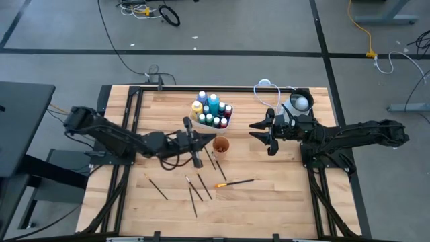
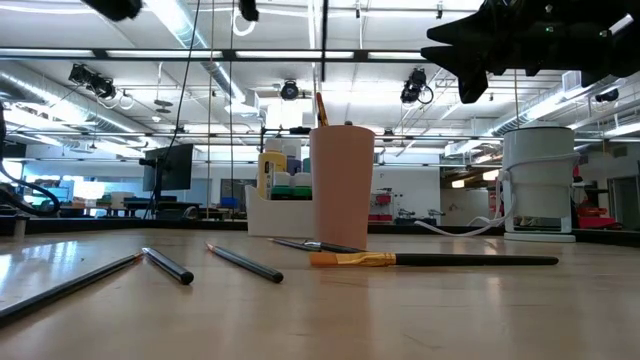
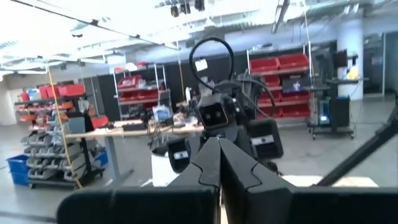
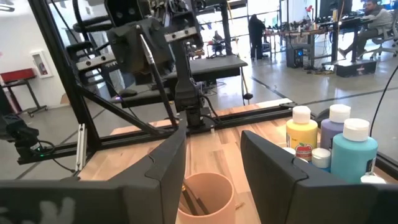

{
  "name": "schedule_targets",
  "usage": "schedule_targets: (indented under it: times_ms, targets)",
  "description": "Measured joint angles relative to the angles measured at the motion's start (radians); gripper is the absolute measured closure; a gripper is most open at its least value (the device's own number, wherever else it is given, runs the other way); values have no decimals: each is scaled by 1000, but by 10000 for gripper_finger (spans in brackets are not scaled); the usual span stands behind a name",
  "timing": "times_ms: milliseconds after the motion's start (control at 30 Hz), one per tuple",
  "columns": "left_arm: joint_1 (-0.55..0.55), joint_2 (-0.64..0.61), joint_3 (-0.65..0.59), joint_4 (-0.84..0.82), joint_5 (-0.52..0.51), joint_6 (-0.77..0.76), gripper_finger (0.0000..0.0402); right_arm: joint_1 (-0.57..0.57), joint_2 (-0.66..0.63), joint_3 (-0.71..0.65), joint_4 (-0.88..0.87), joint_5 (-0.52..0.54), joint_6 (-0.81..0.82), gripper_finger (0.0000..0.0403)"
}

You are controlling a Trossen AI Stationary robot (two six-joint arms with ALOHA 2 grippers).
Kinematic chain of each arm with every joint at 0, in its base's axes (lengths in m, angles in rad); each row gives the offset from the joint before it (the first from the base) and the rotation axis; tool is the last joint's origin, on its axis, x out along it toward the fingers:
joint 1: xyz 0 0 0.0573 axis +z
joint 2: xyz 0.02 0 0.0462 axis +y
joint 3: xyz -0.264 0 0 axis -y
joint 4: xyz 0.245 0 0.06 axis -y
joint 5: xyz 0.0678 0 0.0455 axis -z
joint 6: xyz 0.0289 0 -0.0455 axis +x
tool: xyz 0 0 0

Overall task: Pick & Place Paint Supplies
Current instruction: Put the black paint brush into the orange cup

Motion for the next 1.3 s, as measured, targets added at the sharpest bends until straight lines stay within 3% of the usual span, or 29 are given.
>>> schedule_targets:
  times_ms: [500, 933, 1300]
  targets:
    - [82, 243, 0, 66, 9, -157, 400, 0, 0, 0, -1, 0, 0, 245]
    - [82, 262, -1, -127, -51, -267, 394, 0, 0, 0, -1, 0, -7, 245]
    - [82, 262, -1, -147, -51, -259, 370, 0, 0, 0, -1, 0, -13, 245]
